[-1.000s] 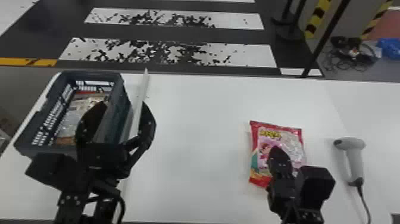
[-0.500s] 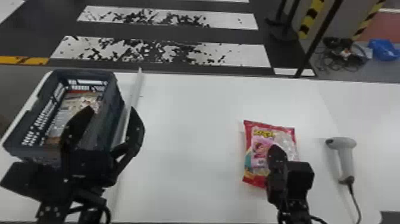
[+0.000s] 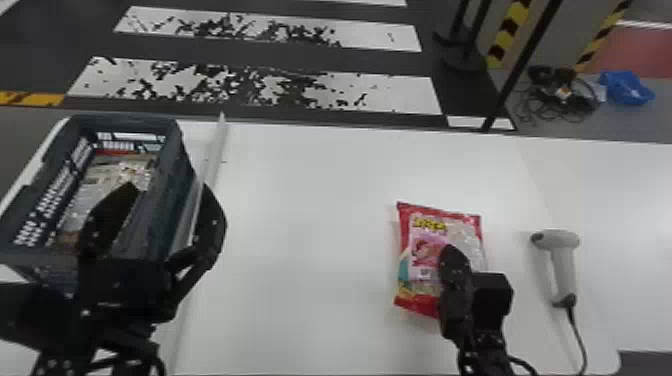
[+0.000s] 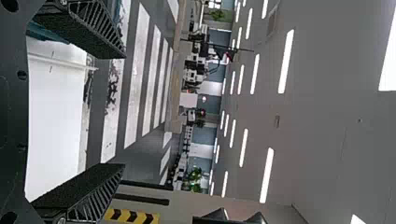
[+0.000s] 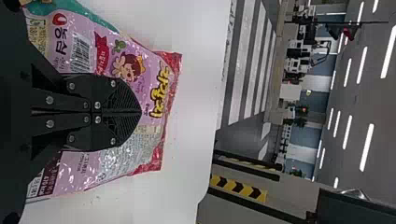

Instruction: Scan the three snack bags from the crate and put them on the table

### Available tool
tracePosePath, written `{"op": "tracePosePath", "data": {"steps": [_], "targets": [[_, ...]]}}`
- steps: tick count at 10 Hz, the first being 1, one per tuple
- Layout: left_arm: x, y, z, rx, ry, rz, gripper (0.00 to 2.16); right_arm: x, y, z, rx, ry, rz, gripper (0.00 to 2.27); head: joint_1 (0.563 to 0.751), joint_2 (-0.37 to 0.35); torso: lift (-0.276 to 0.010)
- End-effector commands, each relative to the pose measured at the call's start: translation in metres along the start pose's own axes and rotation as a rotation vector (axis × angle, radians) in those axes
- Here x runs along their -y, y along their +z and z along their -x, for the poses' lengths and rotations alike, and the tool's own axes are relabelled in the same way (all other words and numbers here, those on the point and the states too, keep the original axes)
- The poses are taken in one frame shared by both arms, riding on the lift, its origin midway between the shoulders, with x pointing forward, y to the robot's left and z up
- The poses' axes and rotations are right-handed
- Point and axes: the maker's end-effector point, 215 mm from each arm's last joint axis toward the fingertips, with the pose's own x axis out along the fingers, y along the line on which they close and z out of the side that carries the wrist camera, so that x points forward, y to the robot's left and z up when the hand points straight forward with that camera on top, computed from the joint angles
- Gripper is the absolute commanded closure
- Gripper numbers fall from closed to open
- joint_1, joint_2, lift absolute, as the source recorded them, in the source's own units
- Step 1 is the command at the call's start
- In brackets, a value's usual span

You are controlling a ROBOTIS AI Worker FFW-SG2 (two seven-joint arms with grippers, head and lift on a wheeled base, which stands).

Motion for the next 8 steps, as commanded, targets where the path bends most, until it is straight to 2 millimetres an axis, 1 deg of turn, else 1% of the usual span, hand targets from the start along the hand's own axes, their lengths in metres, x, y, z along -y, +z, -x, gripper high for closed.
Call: {"op": "tracePosePath", "data": {"steps": [1, 2, 3, 4, 5, 6, 7, 8], "targets": [[0.000, 0.000, -0.001, 0.001, -0.001, -0.001, 0.04, 0.004, -0.003, -0.003, 0.025, 0.009, 0.003, 2.13, 0.695, -0.092, -0.094], [0.001, -0.002, -0.003, -0.005, -0.003, -0.003, 0.04, 0.005, 0.001, -0.003, 0.051, 0.033, 0.009, 2.13, 0.695, -0.095, -0.094], [0.003, -0.003, -0.003, -0.005, -0.004, -0.001, 0.04, 0.011, 0.005, -0.006, 0.070, 0.046, 0.022, 2.13, 0.695, -0.097, -0.094], [0.003, -0.004, -0.003, -0.007, -0.005, 0.000, 0.04, 0.014, 0.013, -0.005, 0.103, 0.071, 0.022, 2.13, 0.695, -0.100, -0.094], [0.003, -0.004, -0.003, -0.007, -0.006, -0.001, 0.04, 0.018, 0.033, 0.005, 0.163, 0.111, 0.000, 2.11, 0.695, -0.106, -0.094], [0.003, -0.003, -0.003, -0.006, -0.006, -0.002, 0.04, 0.023, 0.063, 0.024, 0.209, 0.164, -0.024, 1.70, 0.695, -0.108, -0.094], [0.003, -0.003, -0.003, -0.006, -0.009, -0.002, 0.04, 0.039, 0.097, 0.045, 0.267, 0.156, -0.022, 0.21, 0.695, -0.106, -0.094], [0.004, -0.003, -0.004, -0.004, -0.012, 0.000, 0.04, 0.067, 0.111, 0.047, 0.257, 0.110, -0.005, 0.00, 0.695, -0.110, -0.094]]}}
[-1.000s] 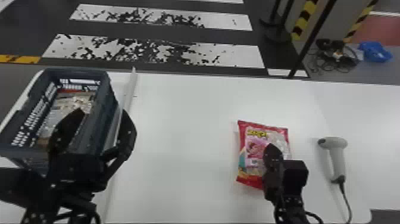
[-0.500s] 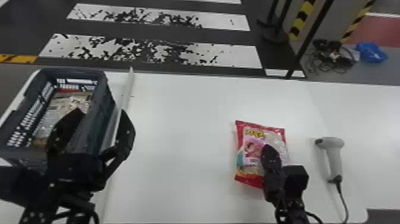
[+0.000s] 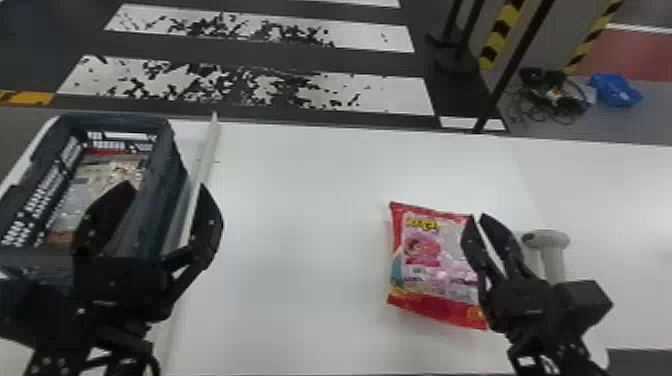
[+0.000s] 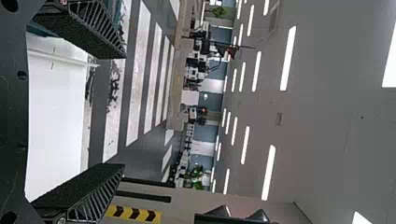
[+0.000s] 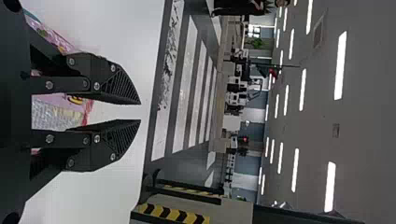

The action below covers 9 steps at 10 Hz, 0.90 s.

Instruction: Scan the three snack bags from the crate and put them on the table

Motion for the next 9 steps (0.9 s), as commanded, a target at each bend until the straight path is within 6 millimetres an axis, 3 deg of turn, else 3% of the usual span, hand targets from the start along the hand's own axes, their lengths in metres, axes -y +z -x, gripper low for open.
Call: {"op": "tracePosePath", "data": {"steps": [1, 3, 7, 9], "targets": [[0.001, 0.000, -0.002, 0.003, -0.007, 0.008, 0.04, 0.046, 0.007, 0.000, -0.048, -0.065, 0.018, 0.00, 0.695, -0.131, -0.094], [-0.001, -0.004, -0.006, 0.001, -0.009, 0.016, 0.04, 0.099, -0.024, -0.002, -0.172, -0.110, 0.003, 0.03, 0.695, -0.215, -0.094], [-0.004, -0.006, -0.006, -0.001, -0.004, 0.022, 0.04, 0.169, -0.085, -0.016, -0.295, -0.156, 0.001, 0.06, 0.695, -0.327, -0.094], [-0.011, -0.004, -0.001, -0.004, 0.008, 0.010, 0.04, 0.195, -0.122, -0.023, -0.363, -0.163, -0.014, 0.06, 0.695, -0.350, -0.094]]}}
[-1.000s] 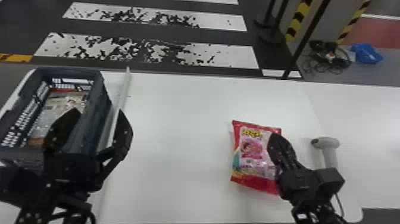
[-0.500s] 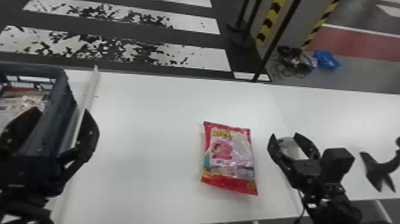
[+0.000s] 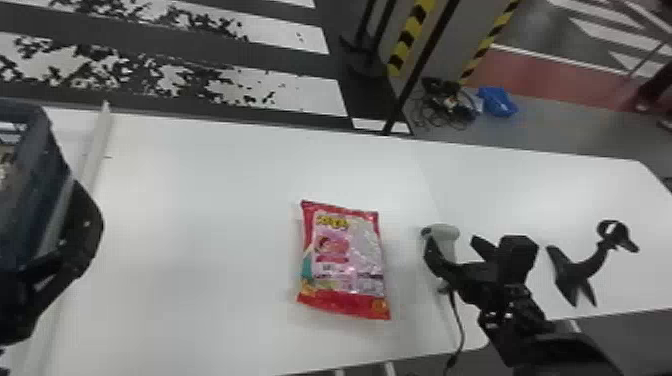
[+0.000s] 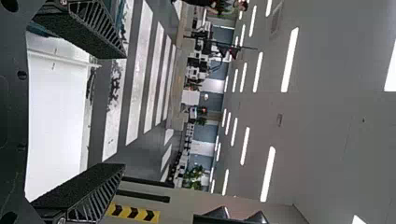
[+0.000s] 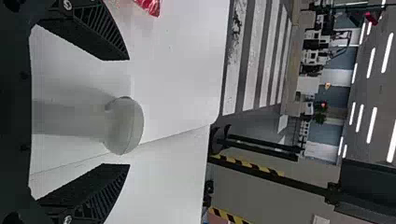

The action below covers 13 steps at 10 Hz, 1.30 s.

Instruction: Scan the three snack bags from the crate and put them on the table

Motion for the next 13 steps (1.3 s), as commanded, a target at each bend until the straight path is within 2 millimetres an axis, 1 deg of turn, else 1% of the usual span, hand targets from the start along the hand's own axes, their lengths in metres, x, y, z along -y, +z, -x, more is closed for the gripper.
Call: {"op": "tracePosePath", "data": {"steps": [1, 2, 3, 4, 5, 6, 7, 9, 10, 11, 12, 13], "targets": [[-0.002, 0.003, 0.004, -0.002, 0.004, -0.010, 0.04, 0.019, -0.019, -0.017, -0.043, -0.014, -0.019, 0.08, 0.695, -0.350, -0.094], [-0.003, 0.003, 0.006, -0.007, 0.005, -0.013, 0.04, 0.022, -0.029, -0.023, -0.070, -0.006, -0.024, 0.12, 0.695, -0.350, -0.094], [-0.002, 0.003, 0.007, -0.008, 0.006, -0.015, 0.04, 0.023, -0.038, -0.026, -0.092, -0.002, -0.032, 0.24, 0.695, -0.350, -0.094], [-0.002, 0.005, 0.009, -0.007, 0.006, -0.015, 0.04, 0.019, -0.052, -0.028, -0.141, 0.018, -0.049, 0.48, 0.695, -0.350, -0.094], [-0.001, 0.006, 0.009, -0.007, 0.005, -0.019, 0.04, 0.020, -0.061, -0.027, -0.179, 0.020, -0.053, 1.44, 0.695, -0.350, -0.094], [0.001, 0.009, 0.008, -0.003, 0.002, -0.020, 0.04, 0.018, -0.063, -0.024, -0.199, 0.032, -0.062, 2.07, 0.695, -0.350, -0.094], [0.004, 0.011, 0.008, 0.000, -0.002, -0.017, 0.04, 0.013, -0.056, -0.018, -0.179, 0.042, -0.055, 2.20, 0.695, -0.350, -0.094], [0.004, 0.015, 0.007, 0.001, -0.004, -0.019, 0.04, 0.006, -0.037, -0.002, -0.130, 0.043, -0.084, 2.23, 0.695, -0.350, -0.094], [0.004, 0.017, 0.006, 0.006, -0.006, -0.021, 0.04, -0.002, -0.026, 0.010, -0.105, 0.051, -0.124, 2.23, 0.695, -0.350, -0.094], [0.000, 0.015, 0.006, 0.001, -0.002, -0.024, 0.04, -0.013, -0.014, 0.027, -0.095, 0.068, -0.172, 2.23, 0.695, -0.350, -0.094], [-0.007, 0.011, 0.007, -0.014, 0.005, -0.031, 0.04, -0.030, -0.001, 0.046, -0.088, 0.093, -0.220, 2.23, 0.695, -0.350, -0.094], [-0.015, 0.007, 0.007, -0.026, 0.011, -0.028, 0.04, -0.051, 0.011, 0.066, -0.093, 0.127, -0.258, 2.23, 0.695, -0.350, -0.094]]}}
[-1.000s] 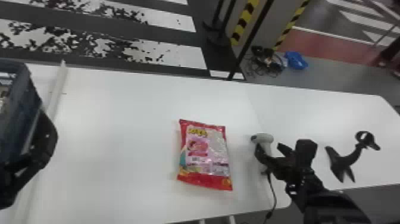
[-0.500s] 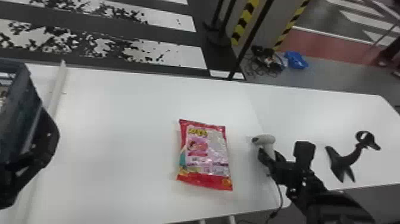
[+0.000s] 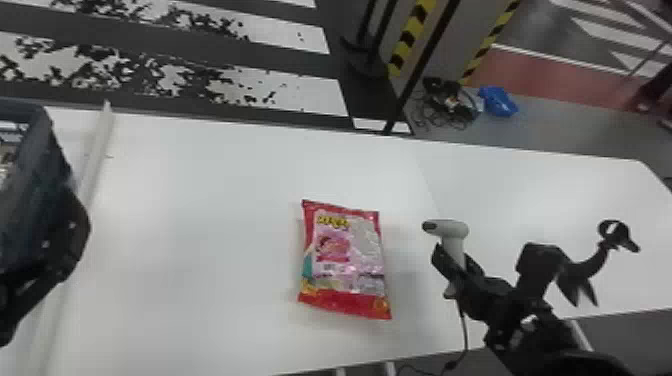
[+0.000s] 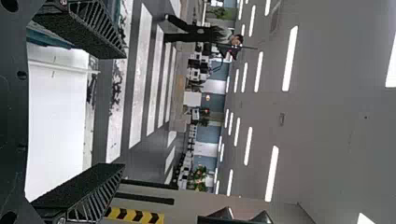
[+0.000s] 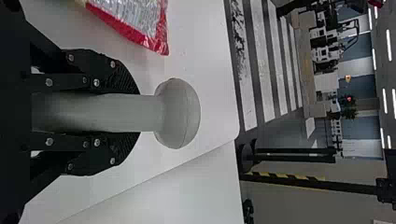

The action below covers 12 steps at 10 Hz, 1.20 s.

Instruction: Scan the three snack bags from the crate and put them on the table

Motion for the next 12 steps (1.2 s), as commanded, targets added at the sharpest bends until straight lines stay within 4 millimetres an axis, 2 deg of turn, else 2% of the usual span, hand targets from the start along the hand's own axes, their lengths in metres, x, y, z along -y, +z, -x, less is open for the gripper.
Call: {"op": "tracePosePath", "data": {"steps": [1, 3, 5, 7, 9, 11, 12], "targets": [[-0.012, -0.003, 0.001, -0.009, 0.006, 0.004, 0.04, -0.043, 0.003, 0.029, -0.018, 0.061, -0.051, 2.23, 0.695, -0.348, -0.094], [-0.018, -0.003, 0.001, -0.009, 0.008, 0.015, 0.04, -0.094, -0.016, 0.052, -0.087, 0.139, -0.132, 2.23, 0.695, -0.262, -0.094], [-0.022, -0.006, 0.007, -0.014, 0.018, 0.014, 0.04, -0.153, -0.025, 0.061, -0.124, 0.244, -0.156, 2.23, 0.695, -0.169, -0.094], [-0.021, -0.004, 0.007, -0.007, 0.017, 0.021, 0.04, -0.198, -0.033, 0.069, -0.144, 0.290, -0.147, 2.23, 0.695, -0.088, -0.094], [-0.022, 0.000, 0.007, 0.006, 0.013, 0.024, 0.04, -0.213, -0.041, 0.062, -0.143, 0.255, -0.082, 2.23, 0.695, -0.020, -0.094], [-0.026, 0.006, 0.010, 0.023, 0.009, 0.034, 0.04, -0.211, -0.048, 0.042, -0.135, 0.205, -0.008, 2.23, 0.695, 0.006, -0.094], [-0.033, 0.008, 0.012, 0.026, 0.017, 0.032, 0.04, -0.207, -0.054, 0.038, -0.145, 0.190, 0.009, 2.23, 0.695, 0.012, -0.094]]}}
